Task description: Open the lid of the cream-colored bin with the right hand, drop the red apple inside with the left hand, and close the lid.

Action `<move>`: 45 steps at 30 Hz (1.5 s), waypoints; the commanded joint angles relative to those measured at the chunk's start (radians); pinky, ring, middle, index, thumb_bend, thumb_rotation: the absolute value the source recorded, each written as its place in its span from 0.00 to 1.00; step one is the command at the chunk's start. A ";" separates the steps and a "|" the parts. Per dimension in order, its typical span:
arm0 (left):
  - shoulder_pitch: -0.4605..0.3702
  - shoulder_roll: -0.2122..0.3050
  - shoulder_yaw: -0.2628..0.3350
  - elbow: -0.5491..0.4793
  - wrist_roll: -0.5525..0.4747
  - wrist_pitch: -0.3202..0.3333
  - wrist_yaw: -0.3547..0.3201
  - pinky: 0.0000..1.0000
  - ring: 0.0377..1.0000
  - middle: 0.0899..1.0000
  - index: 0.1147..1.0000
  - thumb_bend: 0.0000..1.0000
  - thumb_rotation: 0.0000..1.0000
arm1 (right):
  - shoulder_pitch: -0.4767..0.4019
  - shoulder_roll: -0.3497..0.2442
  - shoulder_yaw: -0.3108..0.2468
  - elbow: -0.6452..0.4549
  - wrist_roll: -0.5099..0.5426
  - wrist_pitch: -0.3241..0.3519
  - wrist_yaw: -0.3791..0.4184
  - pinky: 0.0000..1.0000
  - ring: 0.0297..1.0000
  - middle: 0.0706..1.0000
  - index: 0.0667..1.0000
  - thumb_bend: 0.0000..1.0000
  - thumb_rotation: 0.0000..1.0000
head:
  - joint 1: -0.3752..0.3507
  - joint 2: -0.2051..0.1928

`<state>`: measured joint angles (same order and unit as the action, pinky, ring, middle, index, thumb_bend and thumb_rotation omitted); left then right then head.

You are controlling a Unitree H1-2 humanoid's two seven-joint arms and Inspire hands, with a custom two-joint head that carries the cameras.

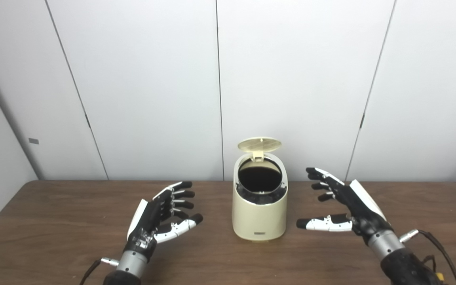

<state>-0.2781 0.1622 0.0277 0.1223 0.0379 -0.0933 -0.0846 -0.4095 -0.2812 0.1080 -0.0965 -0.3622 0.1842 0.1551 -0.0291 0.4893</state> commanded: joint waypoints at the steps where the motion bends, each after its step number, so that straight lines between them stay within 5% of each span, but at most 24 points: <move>1: -0.010 -0.001 0.004 0.001 0.001 -0.051 0.016 0.53 0.61 0.67 0.76 0.68 0.10 | -0.067 -0.007 -0.015 -0.036 0.011 -0.020 -0.008 0.72 0.80 0.85 0.85 0.70 0.36 | -0.001 0.000; 4: 0.006 -0.007 0.000 0.017 0.006 -0.063 0.016 0.52 0.60 0.66 0.74 0.67 0.08 | -0.097 -0.009 -0.021 -0.038 0.048 -0.011 0.017 0.75 0.83 0.88 0.86 0.69 0.34 | -0.006 0.001; 9: 0.026 -0.014 -0.003 0.024 -0.009 -0.063 0.005 0.54 0.61 0.68 0.73 0.66 0.07 | -0.150 -0.031 0.005 -0.041 -0.004 -0.011 0.027 0.79 0.86 0.87 0.87 0.69 0.46 | -0.006 0.001; 14: 0.034 -0.022 -0.005 0.032 0.009 -0.073 0.019 0.53 0.60 0.67 0.71 0.67 0.06 | -0.208 -0.035 0.017 -0.054 -0.011 0.014 0.062 0.73 0.82 0.87 0.87 0.68 0.48 | -0.009 -0.001; 25: 0.037 -0.019 -0.010 0.078 0.006 -0.128 0.012 0.54 0.61 0.66 0.72 0.68 0.08 | -0.379 -0.048 0.090 -0.037 -0.103 0.118 0.147 0.77 0.87 0.88 0.86 0.67 0.52 | -0.010 -0.001; 32: 0.039 -0.019 -0.013 0.079 0.003 -0.127 0.006 0.53 0.61 0.67 0.72 0.68 0.10 | -0.425 -0.084 0.165 0.003 -0.181 0.051 0.178 0.72 0.86 0.84 0.81 0.71 0.57 | -0.010 0.000; 45: 0.030 -0.012 -0.027 0.074 0.009 -0.121 -0.010 0.52 0.60 0.66 0.72 0.69 0.11 | -0.403 -0.106 0.208 -0.068 -0.243 0.031 0.249 0.88 0.95 0.83 0.78 0.70 0.59 | -0.009 0.004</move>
<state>-0.2271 0.1435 0.0025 0.2023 0.0448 -0.1907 -0.0969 -0.7763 -0.3644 0.3263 -0.1319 -0.5980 0.2514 0.4100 -0.0368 0.4924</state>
